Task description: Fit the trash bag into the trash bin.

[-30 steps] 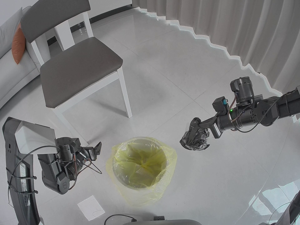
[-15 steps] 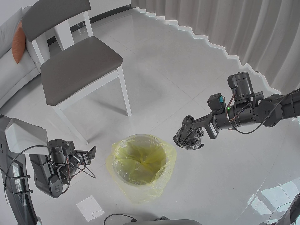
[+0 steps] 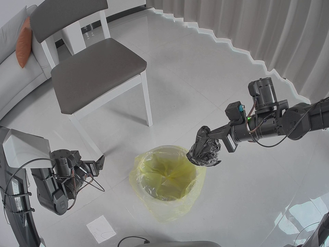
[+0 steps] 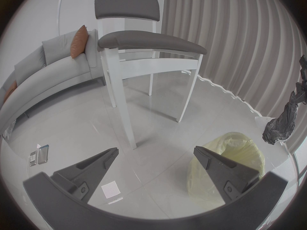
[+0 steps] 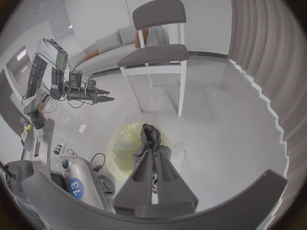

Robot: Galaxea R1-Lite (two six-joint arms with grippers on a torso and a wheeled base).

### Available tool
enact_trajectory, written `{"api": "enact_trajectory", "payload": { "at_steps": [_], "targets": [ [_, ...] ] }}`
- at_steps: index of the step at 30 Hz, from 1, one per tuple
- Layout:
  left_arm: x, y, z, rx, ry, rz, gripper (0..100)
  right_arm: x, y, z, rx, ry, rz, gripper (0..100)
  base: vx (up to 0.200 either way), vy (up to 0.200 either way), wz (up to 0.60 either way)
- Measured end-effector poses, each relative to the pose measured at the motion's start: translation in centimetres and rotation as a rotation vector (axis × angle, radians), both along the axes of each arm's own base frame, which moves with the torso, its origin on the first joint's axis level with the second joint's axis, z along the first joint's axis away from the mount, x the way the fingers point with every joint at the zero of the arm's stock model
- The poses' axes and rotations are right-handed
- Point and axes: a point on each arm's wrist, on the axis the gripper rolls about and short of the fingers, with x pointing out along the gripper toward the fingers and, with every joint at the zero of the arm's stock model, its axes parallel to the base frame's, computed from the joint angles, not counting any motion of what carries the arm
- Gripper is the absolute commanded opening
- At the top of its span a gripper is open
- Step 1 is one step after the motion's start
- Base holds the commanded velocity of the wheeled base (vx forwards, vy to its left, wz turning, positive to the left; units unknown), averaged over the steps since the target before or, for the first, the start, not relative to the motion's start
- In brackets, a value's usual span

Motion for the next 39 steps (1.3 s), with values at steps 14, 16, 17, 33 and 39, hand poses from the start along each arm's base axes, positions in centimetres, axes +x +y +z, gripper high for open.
{"api": "enact_trajectory", "payload": {
  "at_steps": [14, 16, 17, 33, 39],
  "targets": [
    [0.0, 0.0, 0.3, -0.016, -0.008, 0.007, 100, -1.0, 2.6, -0.1, 0.025, 0.016, 0.076, 0, 0.0, 0.0, 0.0],
    [0.0, 0.1, 0.4, -0.016, -0.012, 0.008, 100, -1.2, 3.1, -0.2, 0.025, 0.018, 0.091, 0, 0.0, 0.0, 0.0],
    [0.0, 0.1, 0.5, -0.017, -0.016, 0.009, 100, -1.3, 3.4, -0.2, 0.024, 0.02, 0.098, 0, 0.0, 0.0, 0.0],
    [-0.2, 0.1, 1.4, -0.042, -0.042, 0.019, 100, 0.5, 7.8, -4.9, -0.012, 0.102, 0.167, 0, 0.0, 0.0, 0.0],
    [-0.4, 0.2, 1.7, -0.052, -0.046, 0.028, 100, 2.3, 9.1, -8.0, -0.021, 0.13, 0.177, 0, 0.0, 0.0, 0.0]
  ]
}}
